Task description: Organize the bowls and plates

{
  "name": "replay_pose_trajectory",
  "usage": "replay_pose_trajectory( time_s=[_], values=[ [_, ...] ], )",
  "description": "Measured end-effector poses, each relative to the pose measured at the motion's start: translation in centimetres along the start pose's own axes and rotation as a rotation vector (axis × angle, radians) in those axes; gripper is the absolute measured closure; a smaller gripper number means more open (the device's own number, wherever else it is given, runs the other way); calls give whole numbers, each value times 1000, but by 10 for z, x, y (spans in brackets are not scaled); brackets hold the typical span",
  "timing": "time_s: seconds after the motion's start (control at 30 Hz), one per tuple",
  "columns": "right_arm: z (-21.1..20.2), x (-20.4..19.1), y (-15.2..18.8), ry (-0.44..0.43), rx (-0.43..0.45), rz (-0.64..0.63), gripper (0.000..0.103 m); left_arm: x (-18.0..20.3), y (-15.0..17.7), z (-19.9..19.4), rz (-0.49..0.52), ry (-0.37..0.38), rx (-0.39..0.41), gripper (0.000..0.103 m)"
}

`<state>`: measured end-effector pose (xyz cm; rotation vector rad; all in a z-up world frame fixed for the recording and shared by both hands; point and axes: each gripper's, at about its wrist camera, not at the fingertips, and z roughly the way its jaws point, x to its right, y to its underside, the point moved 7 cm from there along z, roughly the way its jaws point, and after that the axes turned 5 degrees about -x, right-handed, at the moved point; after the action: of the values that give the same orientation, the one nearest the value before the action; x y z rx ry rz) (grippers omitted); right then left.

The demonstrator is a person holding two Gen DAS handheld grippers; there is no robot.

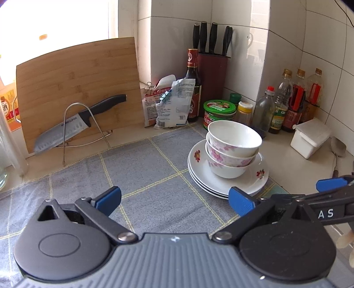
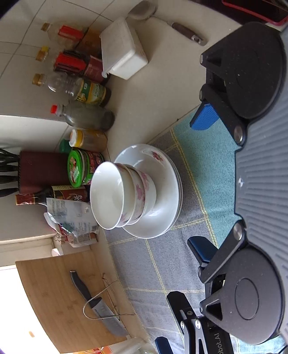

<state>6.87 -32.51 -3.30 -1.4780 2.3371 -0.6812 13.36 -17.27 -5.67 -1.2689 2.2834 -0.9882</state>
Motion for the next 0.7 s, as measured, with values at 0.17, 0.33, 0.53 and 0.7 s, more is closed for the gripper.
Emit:
replay_pose_trajectory(
  time_s=[0.17,0.33,0.53,0.7],
  values=[
    [-5,3,-6,-3,21,5,0,2,-3,-6,-18,-17,2,1],
    [-4,5,-10,-5,30,8,0,6,-8,-6,-25,-28,7,1],
    [-5,8,-16,-6,42,1,0,9,-13,-7,-41,-31,14,1],
    [-4,12,-19,-4,42,2,0,12,-16,-5,-49,-31,14,1]
  ],
)
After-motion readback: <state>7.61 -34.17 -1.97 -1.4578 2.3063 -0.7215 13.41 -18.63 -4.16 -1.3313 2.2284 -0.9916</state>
